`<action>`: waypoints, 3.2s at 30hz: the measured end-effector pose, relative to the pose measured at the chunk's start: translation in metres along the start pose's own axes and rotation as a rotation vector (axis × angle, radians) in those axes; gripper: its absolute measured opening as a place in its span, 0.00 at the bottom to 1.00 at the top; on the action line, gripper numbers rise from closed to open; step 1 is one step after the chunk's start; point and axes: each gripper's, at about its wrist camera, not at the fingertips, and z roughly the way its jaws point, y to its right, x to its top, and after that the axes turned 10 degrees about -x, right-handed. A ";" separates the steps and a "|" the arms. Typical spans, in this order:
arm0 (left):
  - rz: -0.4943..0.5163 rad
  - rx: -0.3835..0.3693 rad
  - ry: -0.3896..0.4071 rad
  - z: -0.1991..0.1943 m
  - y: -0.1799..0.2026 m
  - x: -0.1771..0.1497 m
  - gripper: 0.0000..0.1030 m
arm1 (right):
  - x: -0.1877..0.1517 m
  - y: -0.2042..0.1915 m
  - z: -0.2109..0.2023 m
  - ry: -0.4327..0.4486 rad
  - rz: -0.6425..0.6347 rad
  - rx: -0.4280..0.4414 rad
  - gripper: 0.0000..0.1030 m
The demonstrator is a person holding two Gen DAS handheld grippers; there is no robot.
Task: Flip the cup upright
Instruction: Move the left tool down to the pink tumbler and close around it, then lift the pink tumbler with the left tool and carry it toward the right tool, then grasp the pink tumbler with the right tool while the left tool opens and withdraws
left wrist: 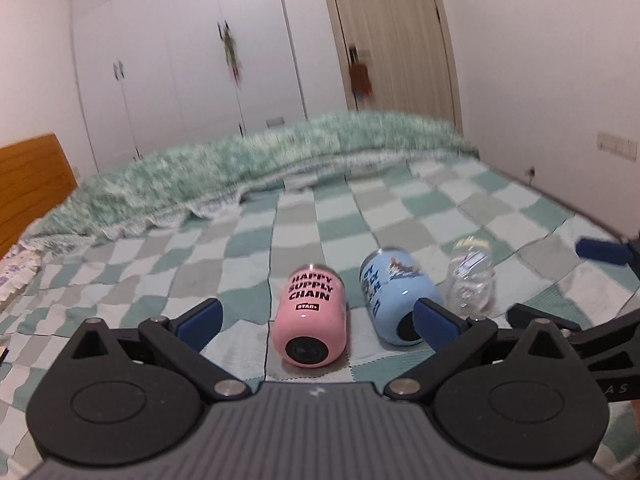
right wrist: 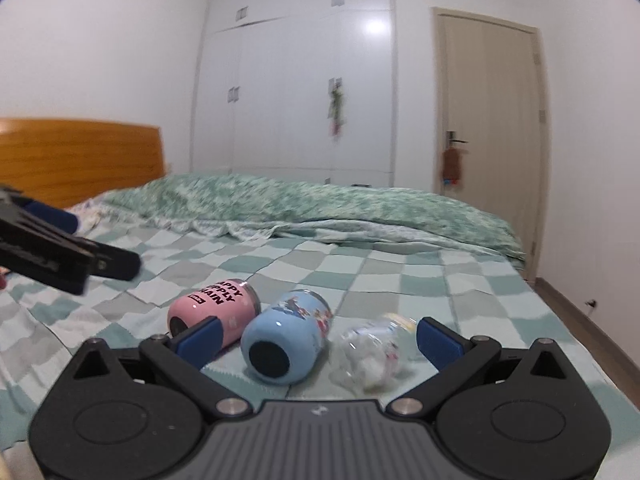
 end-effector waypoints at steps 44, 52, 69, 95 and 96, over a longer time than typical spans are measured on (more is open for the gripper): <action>0.061 -0.184 -0.442 0.040 0.030 -0.017 0.81 | 0.001 0.002 -0.026 -0.176 -0.250 0.201 1.00; 0.165 -0.277 -0.478 0.023 0.087 -0.055 0.81 | -0.031 0.030 -0.075 -0.272 -0.240 0.138 1.00; 0.137 -0.258 -0.498 0.040 0.097 -0.073 0.86 | -0.045 0.034 -0.084 -0.312 -0.214 0.112 0.99; -0.015 -0.118 -0.179 -0.044 -0.034 -0.093 1.00 | -0.022 -0.077 -0.076 -0.417 -0.112 -0.015 1.00; -0.010 -0.115 -0.174 -0.042 -0.036 -0.096 1.00 | -0.021 -0.080 -0.072 -0.428 -0.102 -0.023 1.00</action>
